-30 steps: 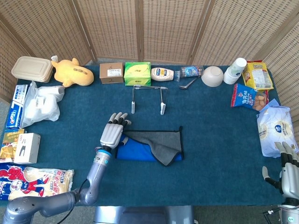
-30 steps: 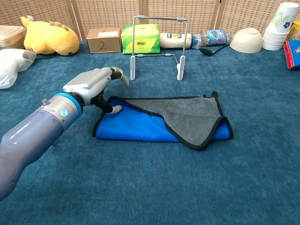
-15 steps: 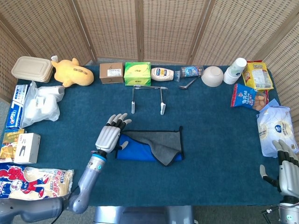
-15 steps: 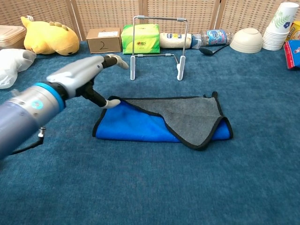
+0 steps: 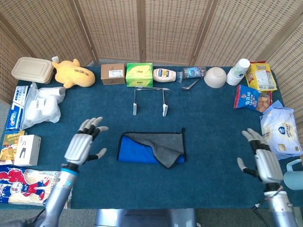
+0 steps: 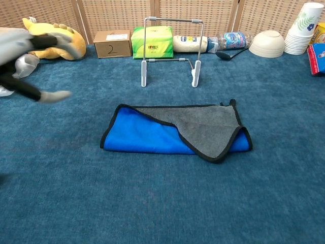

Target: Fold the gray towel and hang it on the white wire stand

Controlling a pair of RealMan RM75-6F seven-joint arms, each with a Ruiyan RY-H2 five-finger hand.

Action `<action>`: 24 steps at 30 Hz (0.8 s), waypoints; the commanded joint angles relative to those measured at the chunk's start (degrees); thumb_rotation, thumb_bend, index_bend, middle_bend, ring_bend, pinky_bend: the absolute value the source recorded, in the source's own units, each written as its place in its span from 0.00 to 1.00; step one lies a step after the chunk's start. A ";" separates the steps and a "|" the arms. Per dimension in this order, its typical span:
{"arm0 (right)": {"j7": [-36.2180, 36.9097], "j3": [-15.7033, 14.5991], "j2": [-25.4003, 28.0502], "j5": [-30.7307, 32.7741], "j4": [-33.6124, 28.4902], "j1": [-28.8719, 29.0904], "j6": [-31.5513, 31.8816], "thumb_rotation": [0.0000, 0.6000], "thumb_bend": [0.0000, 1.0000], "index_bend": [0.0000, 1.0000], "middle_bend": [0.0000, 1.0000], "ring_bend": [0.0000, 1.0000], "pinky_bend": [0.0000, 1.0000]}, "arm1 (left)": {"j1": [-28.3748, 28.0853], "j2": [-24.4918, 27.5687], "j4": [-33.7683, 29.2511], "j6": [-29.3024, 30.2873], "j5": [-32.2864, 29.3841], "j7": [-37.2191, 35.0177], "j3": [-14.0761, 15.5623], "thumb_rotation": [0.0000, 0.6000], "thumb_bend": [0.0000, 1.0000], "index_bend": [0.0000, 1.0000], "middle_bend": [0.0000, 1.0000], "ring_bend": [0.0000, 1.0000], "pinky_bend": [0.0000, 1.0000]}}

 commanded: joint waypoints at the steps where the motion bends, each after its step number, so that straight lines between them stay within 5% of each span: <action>1: 0.19 -0.19 -0.58 -1.60 -0.27 1.95 -2.25 1.00 0.37 0.09 0.00 0.00 0.00 | 2.72 3.11 -2.65 2.48 1.82 -1.42 2.23 1.00 0.37 0.26 0.08 0.00 0.00; 13: -3.45 -1.66 -3.72 -5.99 -0.36 10.76 -13.01 1.00 0.35 0.14 0.02 0.00 0.00 | 10.49 11.12 -7.24 10.38 7.60 -4.73 7.00 1.00 0.38 0.28 0.09 0.00 0.00; 24: -10.92 -2.34 -10.42 -5.60 2.24 16.30 -17.22 1.00 0.31 0.14 0.02 0.00 0.00 | 13.25 13.16 -7.93 12.03 11.27 -6.56 7.49 1.00 0.37 0.28 0.09 0.00 0.00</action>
